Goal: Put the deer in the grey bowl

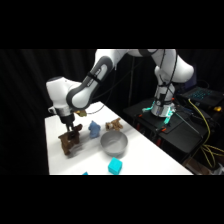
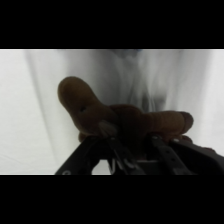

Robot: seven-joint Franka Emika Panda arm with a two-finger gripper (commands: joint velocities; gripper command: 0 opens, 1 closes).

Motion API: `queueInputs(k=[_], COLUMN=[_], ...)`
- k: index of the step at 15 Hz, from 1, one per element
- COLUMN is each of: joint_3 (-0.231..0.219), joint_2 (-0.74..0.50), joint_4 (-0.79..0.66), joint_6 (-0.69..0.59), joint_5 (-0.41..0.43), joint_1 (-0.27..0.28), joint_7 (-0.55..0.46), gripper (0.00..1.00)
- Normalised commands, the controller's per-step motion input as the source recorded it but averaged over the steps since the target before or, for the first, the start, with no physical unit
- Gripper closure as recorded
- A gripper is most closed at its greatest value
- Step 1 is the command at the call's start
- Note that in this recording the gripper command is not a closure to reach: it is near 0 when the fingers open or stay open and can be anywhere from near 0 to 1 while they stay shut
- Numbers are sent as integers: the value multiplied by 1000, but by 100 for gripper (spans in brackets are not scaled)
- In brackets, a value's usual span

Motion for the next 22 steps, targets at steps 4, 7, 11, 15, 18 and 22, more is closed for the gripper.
queueInputs(k=[4, 7, 11, 15, 18, 22], joint_3=[-35, -48, -1, 46, 66, 53], joint_2=[-762, -753, -743, -669, -508, -176], joint_4=[-390, -609, -900, -967, -796, -472], joint_6=[-392, -185, 136, 323, 341, 546], joint_5=[-11, -52, -68, -48, 11, 3], joint_1=[14, 123, 217, 188, 120, 78], joint_7=[-13, 111, 229, 268, 203, 150], gripper=[52, 52, 52, 52, 52, 51])
